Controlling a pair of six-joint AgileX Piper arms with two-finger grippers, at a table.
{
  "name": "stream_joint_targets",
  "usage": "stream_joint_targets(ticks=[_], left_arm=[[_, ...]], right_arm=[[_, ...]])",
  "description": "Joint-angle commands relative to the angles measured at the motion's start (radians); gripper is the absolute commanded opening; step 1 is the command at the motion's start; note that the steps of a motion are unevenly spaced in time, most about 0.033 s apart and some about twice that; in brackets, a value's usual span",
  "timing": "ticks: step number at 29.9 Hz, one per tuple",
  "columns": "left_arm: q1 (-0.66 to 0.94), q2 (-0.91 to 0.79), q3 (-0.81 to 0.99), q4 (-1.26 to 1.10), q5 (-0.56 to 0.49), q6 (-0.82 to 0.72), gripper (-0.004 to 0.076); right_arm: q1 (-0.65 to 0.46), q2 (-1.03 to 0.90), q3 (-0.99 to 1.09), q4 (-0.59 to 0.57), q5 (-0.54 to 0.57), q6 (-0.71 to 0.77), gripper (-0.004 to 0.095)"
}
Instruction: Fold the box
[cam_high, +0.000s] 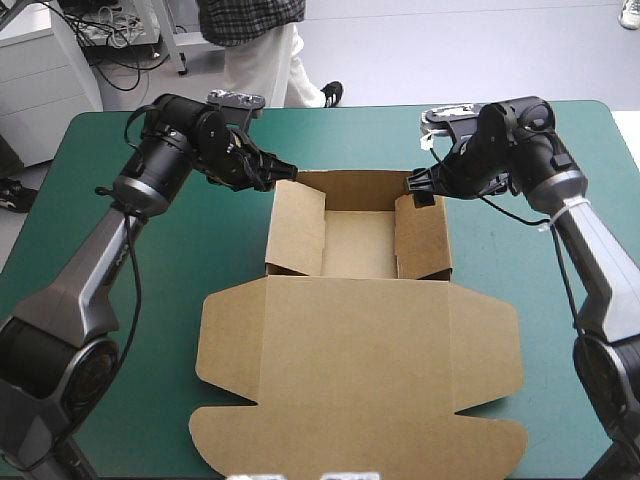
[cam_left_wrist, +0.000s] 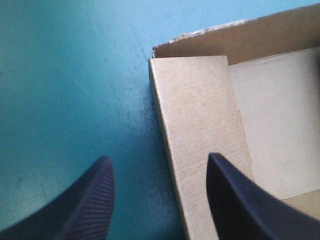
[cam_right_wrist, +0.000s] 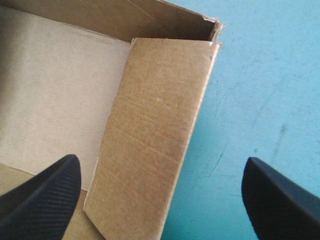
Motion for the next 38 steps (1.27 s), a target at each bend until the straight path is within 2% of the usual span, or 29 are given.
stream_joint_targets(ticks=[1,5,6,13,22,30,38], left_arm=[[-0.003,-0.126,-0.031,-0.017,0.051,0.062,0.0232],[-0.003,-0.215,-0.030,-0.055,0.051,0.110,0.0003],[-0.003,-0.235,-0.027,-0.059,0.051,0.122,-0.0031],[-0.003,-0.451,0.158,-0.058,0.051,0.186,-0.0032],[-0.003,-0.762,0.651,0.000,0.049,0.206,-0.0032],[-0.003,-1.024,1.053,0.000,-0.050,0.192,-0.0032],[-0.003,-1.174,1.227,0.000,-0.083,0.179,-0.0032]], right_arm=[[-0.003,-0.097,-0.031,-0.001,0.008,0.000,0.0806],[-0.003,-0.122,-0.031,-0.006,0.008,-0.002,0.0806],[-0.003,-0.122,-0.031,-0.006,0.008,-0.002,0.0806],[-0.003,-0.122,-0.003,-0.006,0.008,-0.006,0.0806],[-0.003,-0.072,0.049,-0.005,-0.004,-0.007,0.0806],[-0.003,0.012,0.051,0.000,-0.061,-0.007,0.0806],[-0.003,0.093,0.051,-0.004,-0.099,-0.011,0.0806]])
